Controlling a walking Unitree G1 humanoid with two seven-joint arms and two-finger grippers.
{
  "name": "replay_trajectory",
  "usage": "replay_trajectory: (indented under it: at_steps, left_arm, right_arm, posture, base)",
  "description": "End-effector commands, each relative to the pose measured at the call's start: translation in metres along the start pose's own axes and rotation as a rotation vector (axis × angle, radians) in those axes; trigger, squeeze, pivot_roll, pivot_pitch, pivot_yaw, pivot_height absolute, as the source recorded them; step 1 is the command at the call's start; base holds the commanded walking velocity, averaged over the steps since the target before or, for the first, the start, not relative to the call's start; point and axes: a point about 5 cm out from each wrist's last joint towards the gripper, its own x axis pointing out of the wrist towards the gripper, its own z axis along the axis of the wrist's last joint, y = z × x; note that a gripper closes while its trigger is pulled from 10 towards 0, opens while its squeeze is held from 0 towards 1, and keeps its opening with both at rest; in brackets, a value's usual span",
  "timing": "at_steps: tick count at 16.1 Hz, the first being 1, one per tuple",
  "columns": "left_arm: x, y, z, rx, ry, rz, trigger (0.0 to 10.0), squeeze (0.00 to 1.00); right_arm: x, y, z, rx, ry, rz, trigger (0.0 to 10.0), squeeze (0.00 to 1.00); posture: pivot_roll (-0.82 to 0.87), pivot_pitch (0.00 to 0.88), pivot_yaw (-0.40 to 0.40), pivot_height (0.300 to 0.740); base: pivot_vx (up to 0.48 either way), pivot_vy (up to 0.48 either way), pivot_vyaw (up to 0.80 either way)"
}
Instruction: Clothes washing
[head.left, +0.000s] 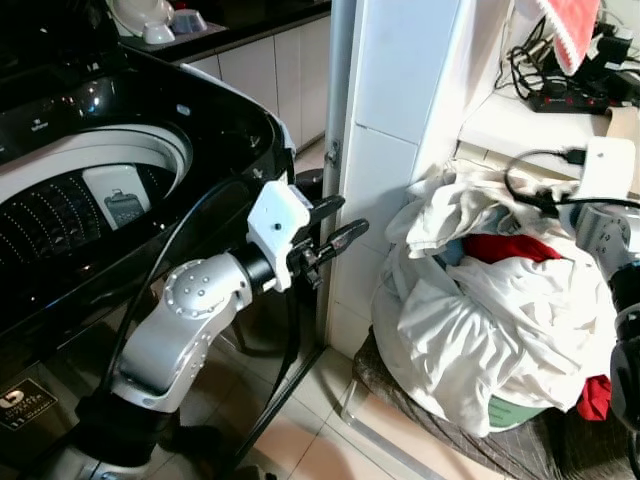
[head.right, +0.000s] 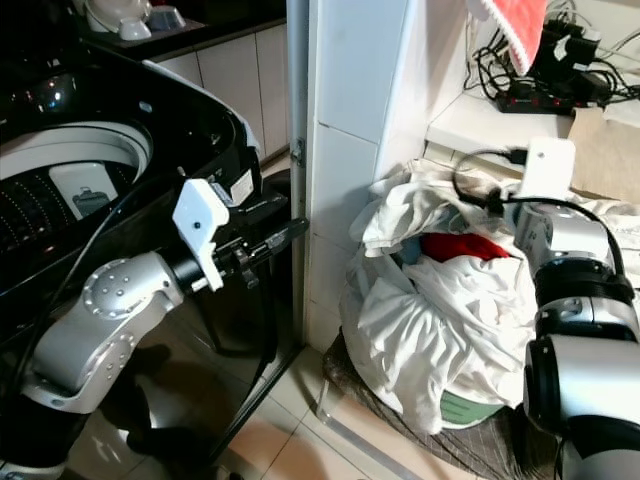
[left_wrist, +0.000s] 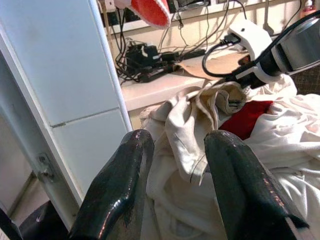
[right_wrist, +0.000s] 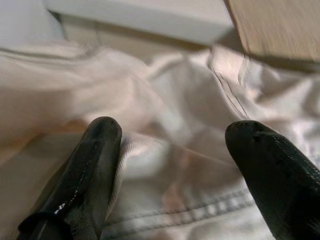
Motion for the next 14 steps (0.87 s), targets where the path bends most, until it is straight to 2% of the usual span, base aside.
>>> replay_trajectory:
  at_steps: [1, 6, 8, 9, 10, 11, 14]
  left_arm:
    - [-0.004, -0.002, 0.004, -0.019, -0.005, -0.014, 10.0, 0.00]
    - [-0.008, -0.016, 0.012, -0.064, -0.017, -0.124, 10.0, 0.00]
    - [-0.009, -0.019, 0.013, -0.074, -0.017, -0.139, 10.0, 0.00]
    - [-0.009, -0.019, 0.014, -0.076, -0.016, -0.142, 10.0, 0.00]
    - [-0.009, -0.019, 0.014, -0.079, -0.013, -0.145, 10.0, 0.00]
    - [-0.009, -0.019, 0.015, -0.080, -0.012, -0.147, 10.0, 0.00]
    - [-0.009, -0.019, 0.016, -0.084, -0.009, -0.151, 10.0, 0.00]
  right_arm:
    - [0.001, -0.009, -0.004, 0.053, 0.048, -0.035, 10.0, 0.00]
    - [0.005, -0.016, -0.023, 0.177, 0.148, -0.068, 10.0, 0.00]
    - [0.006, -0.017, -0.033, 0.270, 0.192, -0.070, 10.0, 0.00]
    - [0.006, -0.017, -0.036, 0.294, 0.202, -0.069, 8.9, 0.00]
    - [0.006, -0.016, -0.040, 0.327, 0.217, -0.058, 1.9, 0.00]
    - [0.006, -0.016, -0.042, 0.337, 0.222, -0.054, 0.0, 0.00]
    - [0.007, -0.015, -0.042, 0.360, 0.218, -0.049, 0.0, 0.00]
  posture:
    - [-0.02, 0.000, 0.005, 0.740]
    - [-0.02, 0.000, 0.002, 0.740]
    - [-0.02, 0.000, 0.004, 0.740]
    - [-0.02, 0.000, 0.004, 0.740]
    - [-0.02, 0.000, 0.006, 0.740]
    - [-0.02, 0.000, 0.006, 0.740]
    - [-0.02, 0.000, 0.008, 0.740]
  base:
    - [0.000, 0.000, 0.00]
    - [0.000, 0.000, 0.00]
    - [0.000, 0.000, 0.00]
    - [0.000, 0.000, 0.00]
    - [0.000, 0.000, 0.00]
    - [0.000, 0.000, 0.00]
    - [0.000, 0.000, 0.00]
